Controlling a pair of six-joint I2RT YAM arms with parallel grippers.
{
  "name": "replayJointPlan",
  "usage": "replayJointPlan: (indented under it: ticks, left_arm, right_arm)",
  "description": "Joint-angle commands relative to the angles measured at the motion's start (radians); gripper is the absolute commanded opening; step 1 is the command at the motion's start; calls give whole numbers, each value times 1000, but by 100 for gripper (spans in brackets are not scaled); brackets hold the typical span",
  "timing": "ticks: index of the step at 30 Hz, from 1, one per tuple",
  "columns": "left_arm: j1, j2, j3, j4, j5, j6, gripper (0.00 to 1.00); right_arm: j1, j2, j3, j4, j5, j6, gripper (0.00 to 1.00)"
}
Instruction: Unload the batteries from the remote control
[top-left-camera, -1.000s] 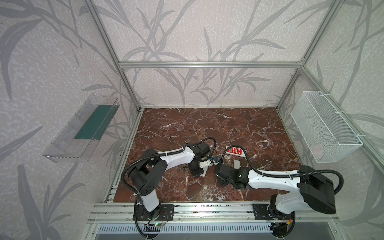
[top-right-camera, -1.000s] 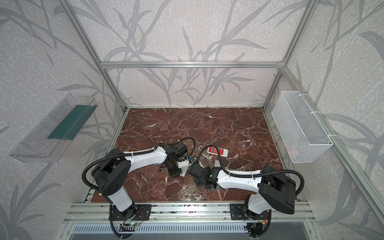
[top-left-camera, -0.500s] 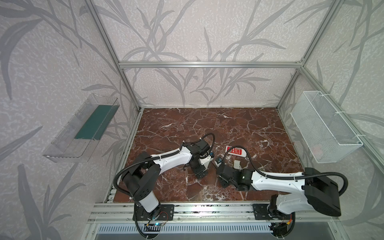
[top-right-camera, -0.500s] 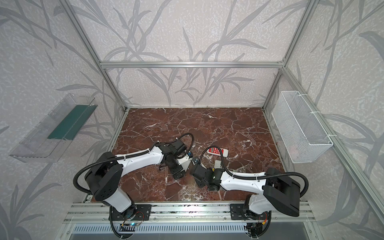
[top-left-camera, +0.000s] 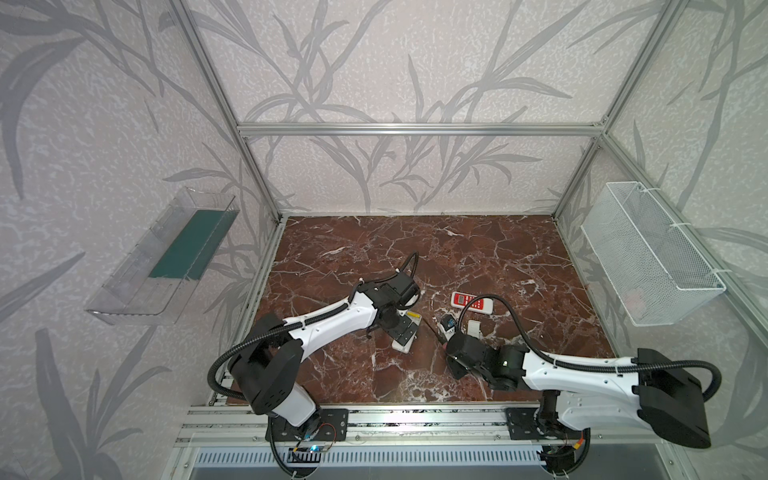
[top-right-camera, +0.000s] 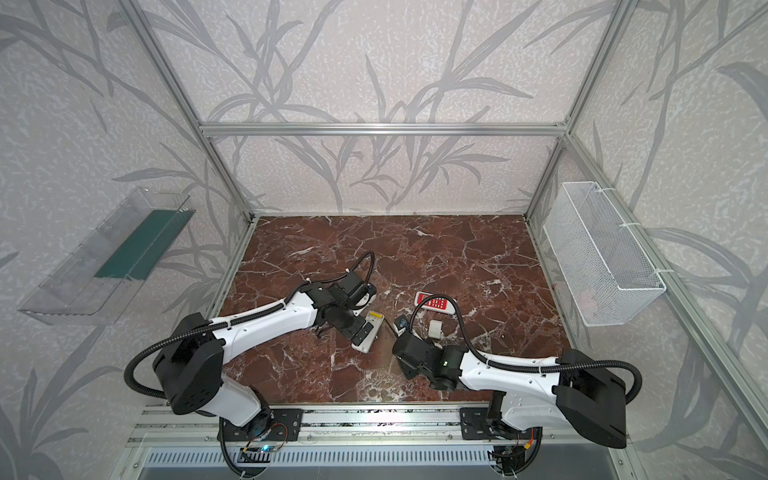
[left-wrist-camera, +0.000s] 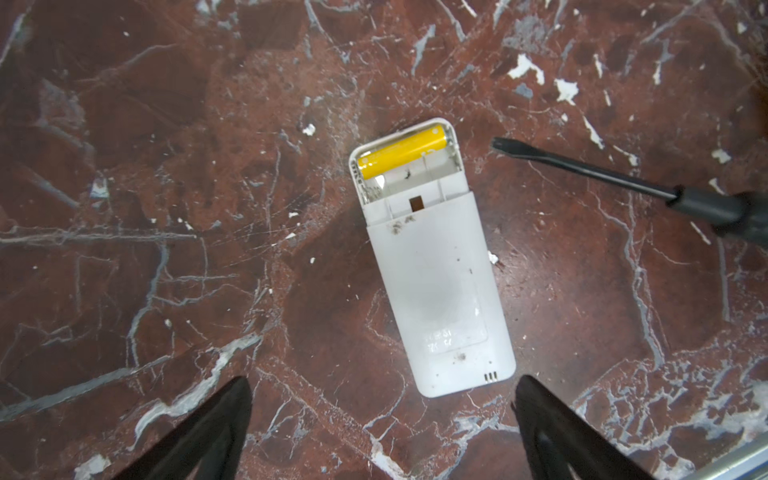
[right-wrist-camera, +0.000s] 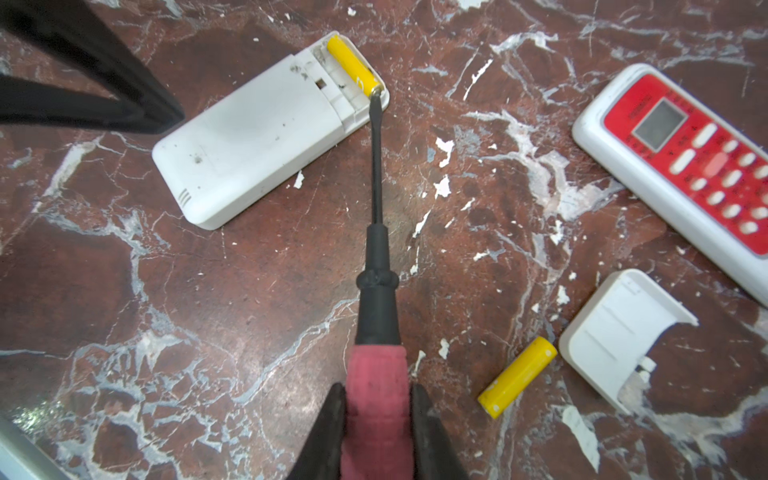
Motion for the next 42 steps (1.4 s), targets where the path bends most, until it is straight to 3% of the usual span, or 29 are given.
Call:
replayJointPlan:
  ticks: [1, 12, 24, 31, 35, 42]
  left_arm:
    - [-4, 0, 27, -12, -55, -102, 99]
    - [-76, 44, 10, 36, -33, -274, 99]
    - [-108, 121, -28, 57, -69, -337, 90]
    - [-115, 146, -43, 80, -37, -340, 85]
    - [-123, 163, -55, 98, -28, -349, 80]
    - [-128, 181, -76, 104, -22, -351, 63]
  right_arm:
    - [-4, -29, -16, 25, 31, -11, 0]
    - [-5, -60, -30, 29, 37, -25, 0]
    - [-10, -85, -45, 33, 34, -29, 0]
    - [-13, -66, -41, 50, 12, -36, 0]
    - [-17, -32, -24, 61, -8, -41, 0]
    - [-29, -3, -11, 73, -26, -42, 0]
